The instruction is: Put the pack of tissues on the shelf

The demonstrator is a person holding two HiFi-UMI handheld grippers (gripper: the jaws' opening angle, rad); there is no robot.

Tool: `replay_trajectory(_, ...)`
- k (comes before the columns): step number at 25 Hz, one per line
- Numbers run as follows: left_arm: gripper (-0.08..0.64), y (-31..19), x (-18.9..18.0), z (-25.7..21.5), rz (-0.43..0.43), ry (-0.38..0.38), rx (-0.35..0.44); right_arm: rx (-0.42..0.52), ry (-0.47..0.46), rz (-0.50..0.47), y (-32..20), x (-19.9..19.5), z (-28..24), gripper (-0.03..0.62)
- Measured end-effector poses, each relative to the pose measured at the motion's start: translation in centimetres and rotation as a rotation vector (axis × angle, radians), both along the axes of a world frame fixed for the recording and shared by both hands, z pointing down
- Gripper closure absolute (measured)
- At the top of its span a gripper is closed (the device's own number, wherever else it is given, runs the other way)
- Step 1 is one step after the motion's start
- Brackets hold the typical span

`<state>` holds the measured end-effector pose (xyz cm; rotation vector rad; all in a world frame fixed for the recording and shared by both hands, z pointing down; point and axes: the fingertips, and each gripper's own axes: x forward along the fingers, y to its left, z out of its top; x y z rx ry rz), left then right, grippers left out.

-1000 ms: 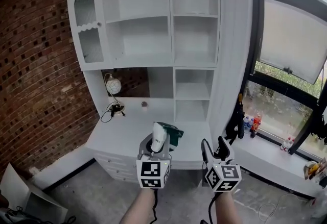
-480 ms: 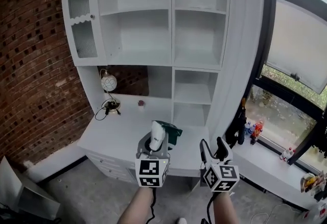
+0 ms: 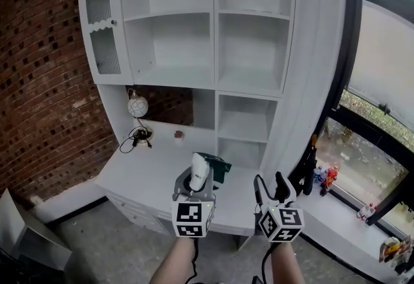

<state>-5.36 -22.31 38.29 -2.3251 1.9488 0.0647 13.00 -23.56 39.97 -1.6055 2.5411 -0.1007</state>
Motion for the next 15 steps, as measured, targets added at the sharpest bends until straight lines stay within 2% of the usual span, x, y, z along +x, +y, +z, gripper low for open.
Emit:
replay_trajectory(9, 0.457, -3.0, 0.7, 2.0, 0.014, -0.007, -0.041, -0.044, 0.005, 0.01, -3.0, 0.6, 2.2, 0.328)
replay_trajectory(15, 0.457, -6.9, -0.1, 3.5, 0.07, 0.005, -0.068, -0.072, -0.006, 0.065, -5.7, 0.0, 3.6, 0.328)
